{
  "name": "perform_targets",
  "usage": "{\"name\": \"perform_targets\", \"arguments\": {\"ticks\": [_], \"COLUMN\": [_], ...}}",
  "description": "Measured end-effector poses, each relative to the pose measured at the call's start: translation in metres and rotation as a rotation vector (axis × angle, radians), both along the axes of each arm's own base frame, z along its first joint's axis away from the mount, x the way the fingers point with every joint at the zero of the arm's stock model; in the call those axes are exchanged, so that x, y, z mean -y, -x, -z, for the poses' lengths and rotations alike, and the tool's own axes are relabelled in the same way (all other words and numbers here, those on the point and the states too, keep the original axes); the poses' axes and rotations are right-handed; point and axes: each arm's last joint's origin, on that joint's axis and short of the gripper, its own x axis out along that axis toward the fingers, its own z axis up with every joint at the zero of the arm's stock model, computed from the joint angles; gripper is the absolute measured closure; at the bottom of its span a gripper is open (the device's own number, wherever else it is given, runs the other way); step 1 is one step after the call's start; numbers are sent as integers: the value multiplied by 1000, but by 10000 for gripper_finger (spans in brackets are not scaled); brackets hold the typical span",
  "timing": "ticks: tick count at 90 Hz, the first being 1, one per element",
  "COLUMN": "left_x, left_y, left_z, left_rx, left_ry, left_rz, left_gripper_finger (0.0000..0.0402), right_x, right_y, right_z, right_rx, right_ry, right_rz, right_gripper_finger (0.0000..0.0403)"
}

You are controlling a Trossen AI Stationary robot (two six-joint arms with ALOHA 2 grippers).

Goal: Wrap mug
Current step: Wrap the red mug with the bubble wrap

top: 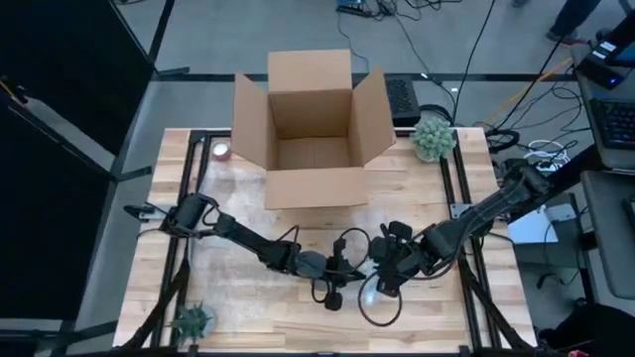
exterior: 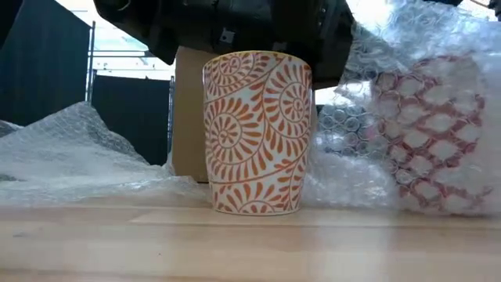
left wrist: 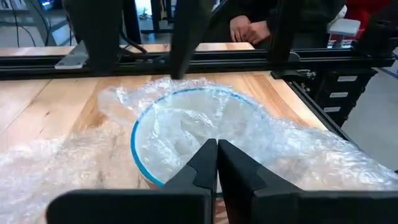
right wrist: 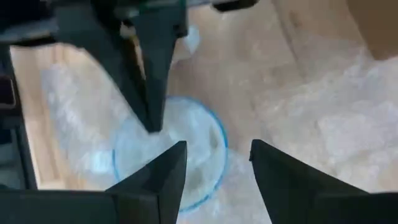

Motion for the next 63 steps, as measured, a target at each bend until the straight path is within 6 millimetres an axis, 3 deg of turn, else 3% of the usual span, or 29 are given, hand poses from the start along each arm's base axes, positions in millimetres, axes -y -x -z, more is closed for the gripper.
{"name": "perform_targets", "arguments": {"ticks": [17,63], "left_x": [0,0], "left_y": [0,0], "left_z": [0,0], "left_rx": [0,5], "left_ry": [-1,0], "left_rz": [0,-6], "left_gripper_finger": [402,402], "right_x": [-1,-18], "right_y": [-11,-34], "right_z": [18,91], "right_rx": [-50,-331], "right_ry": [27,38], "right_rz": [19,-33], "right_gripper_finger": [236,236]}}
